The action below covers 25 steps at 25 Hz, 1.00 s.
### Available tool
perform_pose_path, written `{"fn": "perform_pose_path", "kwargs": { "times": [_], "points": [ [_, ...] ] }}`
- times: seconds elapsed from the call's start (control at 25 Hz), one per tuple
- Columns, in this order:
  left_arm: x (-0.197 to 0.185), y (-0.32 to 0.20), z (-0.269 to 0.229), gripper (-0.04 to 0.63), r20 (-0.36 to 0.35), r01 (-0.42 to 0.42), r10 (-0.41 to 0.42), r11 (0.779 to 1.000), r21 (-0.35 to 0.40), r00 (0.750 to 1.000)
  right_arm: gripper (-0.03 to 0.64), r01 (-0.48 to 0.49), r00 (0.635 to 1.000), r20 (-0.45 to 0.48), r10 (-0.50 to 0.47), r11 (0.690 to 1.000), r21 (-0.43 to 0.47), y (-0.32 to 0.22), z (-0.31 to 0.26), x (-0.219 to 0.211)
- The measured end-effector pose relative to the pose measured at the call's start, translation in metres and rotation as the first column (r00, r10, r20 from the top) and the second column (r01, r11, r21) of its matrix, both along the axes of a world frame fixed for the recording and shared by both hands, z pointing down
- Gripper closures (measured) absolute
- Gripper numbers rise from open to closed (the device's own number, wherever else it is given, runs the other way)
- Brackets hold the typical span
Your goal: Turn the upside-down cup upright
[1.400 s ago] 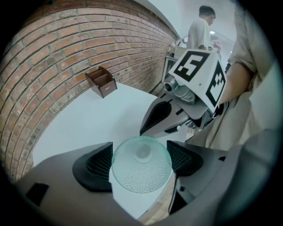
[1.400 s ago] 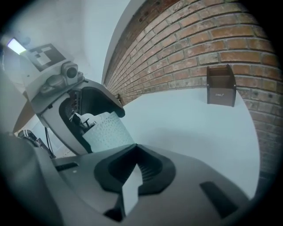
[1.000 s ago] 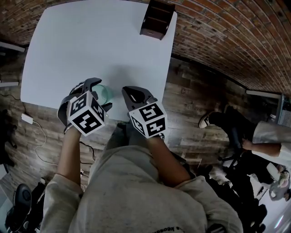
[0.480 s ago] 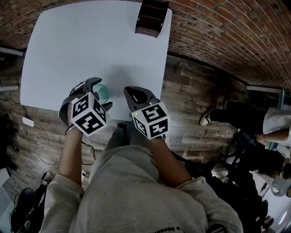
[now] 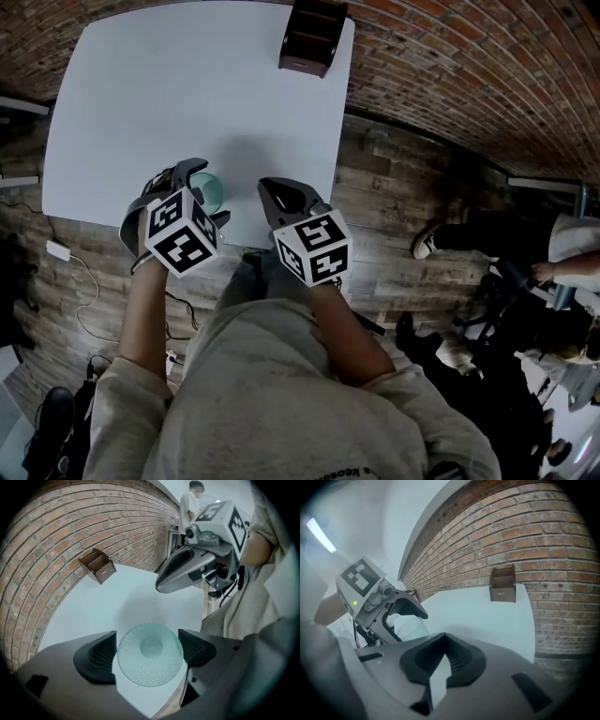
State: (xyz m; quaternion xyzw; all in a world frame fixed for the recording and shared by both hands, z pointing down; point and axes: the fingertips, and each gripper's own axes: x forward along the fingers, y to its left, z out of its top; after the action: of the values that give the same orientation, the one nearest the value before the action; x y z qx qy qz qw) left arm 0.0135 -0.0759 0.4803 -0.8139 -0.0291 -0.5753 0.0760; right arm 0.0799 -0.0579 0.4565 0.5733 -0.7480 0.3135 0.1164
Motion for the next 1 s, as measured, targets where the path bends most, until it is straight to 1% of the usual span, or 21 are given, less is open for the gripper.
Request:
{"fn": "perform_pose_path", "kwargs": {
  "times": [0.24,0.4,0.48,0.56,0.6,0.64,0.68,0.72,0.76,0.8,0.84,0.88,0.96,1.0],
  "points": [
    [0.002,0.0,-0.001,0.14,-0.024,0.017,-0.017,1.0,-0.018,1.0,0.611,-0.002,1.0,-0.001,0.002,1.0,-0.006,0.0,0.002,0.001],
    [0.002,-0.001,-0.006,0.129,-0.045,0.03,-0.031,0.999,-0.017,0.999,0.611,0.001,1.0,-0.006,-0.001,1.0,-0.003,0.001,0.002,-0.001],
    [0.003,-0.003,-0.021,0.129,-0.097,0.06,-0.06,0.998,-0.005,0.993,0.611,0.004,1.0,-0.012,-0.003,1.0,0.006,0.001,-0.001,0.0],
    [0.003,-0.007,-0.049,0.129,-0.195,0.112,-0.108,0.994,0.007,0.975,0.611,0.006,1.0,-0.018,-0.006,1.0,0.024,0.001,-0.009,0.002],
    [0.002,-0.01,-0.066,0.129,-0.257,0.147,-0.141,0.989,0.007,0.956,0.611,0.007,1.0,-0.021,-0.006,0.999,0.039,0.0,-0.016,0.002],
    [0.001,-0.014,-0.084,0.13,-0.325,0.193,-0.182,0.981,0.0,0.928,0.611,0.009,1.0,-0.023,-0.008,0.998,0.061,-0.002,-0.024,0.003],
    [0.001,-0.018,-0.099,0.131,-0.395,0.249,-0.232,0.969,-0.009,0.889,0.611,0.013,1.0,-0.025,-0.011,0.996,0.087,-0.005,-0.035,0.003],
    [-0.001,-0.023,-0.112,0.135,-0.462,0.311,-0.282,0.95,-0.014,0.841,0.611,0.019,1.0,-0.027,-0.016,0.993,0.116,-0.008,-0.046,0.001],
    [-0.005,-0.028,-0.121,0.165,-0.522,0.376,-0.324,0.926,-0.006,0.789,0.611,0.025,0.999,-0.029,-0.021,0.989,0.144,-0.012,-0.057,-0.003],
    [-0.01,-0.031,-0.128,0.366,-0.574,0.442,-0.355,0.897,0.013,0.738,0.611,0.033,0.999,-0.032,-0.028,0.985,0.17,-0.014,-0.068,-0.009],
    [-0.015,-0.03,-0.133,0.585,-0.618,0.496,-0.375,0.868,0.028,0.691,0.611,0.046,0.999,-0.037,-0.039,0.98,0.194,-0.015,-0.079,-0.017],
    [-0.018,-0.026,-0.137,0.586,-0.648,0.532,-0.39,0.846,0.028,0.654,0.611,0.062,0.998,-0.044,-0.054,0.974,0.219,-0.015,-0.089,-0.025],
    [-0.024,-0.013,-0.145,0.588,-0.683,0.578,-0.417,0.816,0.009,0.599,0.611,0.093,0.995,-0.048,-0.083,0.956,0.278,-0.014,-0.113,-0.041],
    [-0.029,-0.006,-0.153,0.586,-0.703,0.604,-0.431,0.797,-0.004,0.565,0.611,0.102,0.995,-0.044,-0.093,0.946,0.308,-0.011,-0.128,-0.049]
  ]
}}
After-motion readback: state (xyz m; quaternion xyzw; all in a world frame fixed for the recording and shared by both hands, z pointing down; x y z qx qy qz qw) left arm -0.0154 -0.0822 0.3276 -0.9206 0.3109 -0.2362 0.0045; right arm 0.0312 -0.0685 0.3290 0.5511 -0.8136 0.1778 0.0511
